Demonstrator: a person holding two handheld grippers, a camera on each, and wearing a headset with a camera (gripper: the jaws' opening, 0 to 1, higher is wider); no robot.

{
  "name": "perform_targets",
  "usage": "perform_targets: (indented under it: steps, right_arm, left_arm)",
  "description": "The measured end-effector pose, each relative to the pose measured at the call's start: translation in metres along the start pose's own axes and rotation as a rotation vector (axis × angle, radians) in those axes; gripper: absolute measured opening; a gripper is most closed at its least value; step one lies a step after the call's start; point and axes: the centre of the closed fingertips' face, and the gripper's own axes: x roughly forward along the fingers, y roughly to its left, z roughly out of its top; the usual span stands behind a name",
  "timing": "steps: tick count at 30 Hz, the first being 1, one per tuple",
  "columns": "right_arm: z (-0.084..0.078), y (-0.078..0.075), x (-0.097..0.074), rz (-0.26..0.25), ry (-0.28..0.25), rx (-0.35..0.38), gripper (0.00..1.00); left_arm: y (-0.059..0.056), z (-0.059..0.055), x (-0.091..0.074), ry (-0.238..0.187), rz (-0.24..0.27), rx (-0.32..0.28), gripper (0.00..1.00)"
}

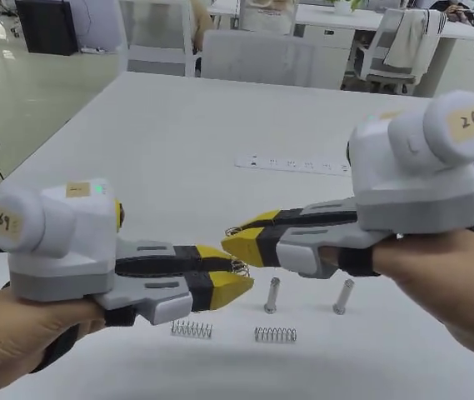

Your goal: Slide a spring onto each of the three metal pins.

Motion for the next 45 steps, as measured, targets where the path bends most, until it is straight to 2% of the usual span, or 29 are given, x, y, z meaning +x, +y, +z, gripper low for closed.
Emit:
perform_targets:
  steps: [11, 22, 26, 32, 37, 42, 45]
  right_arm:
    - [-0.006, -0.001, -0.003, -0.002, 0.007, 0.010, 0.08]
    - [-0.021, 0.000, -0.009, 0.011, 0.076, 0.007, 0.08]
    - [-0.032, 0.003, -0.011, 0.034, 0.140, -0.017, 0.08]
    - [-0.049, 0.012, -0.016, 0.080, 0.277, -0.071, 0.08]
    - [-0.063, 0.021, -0.022, 0.117, 0.401, -0.117, 0.08]
    - [-0.067, 0.024, -0.021, 0.142, 0.455, -0.154, 0.08]
    - [-0.074, 0.026, -0.022, 0.158, 0.517, -0.202, 0.09]
  left_arm:
    - [-0.001, -0.005, 0.003, 0.030, -0.014, 0.045, 0.03]
    - [-0.005, -0.018, 0.003, 0.095, -0.046, 0.102, 0.02]
    - [-0.011, -0.026, 0.003, 0.148, -0.073, 0.157, 0.02]
    - [-0.024, -0.039, 0.007, 0.234, -0.128, 0.249, 0.02]
    - [-0.034, -0.049, 0.009, 0.279, -0.174, 0.280, 0.02]
    - [-0.040, -0.053, 0.011, 0.300, -0.196, 0.292, 0.02]
    - [-0.041, -0.057, 0.011, 0.316, -0.205, 0.300, 0.02]
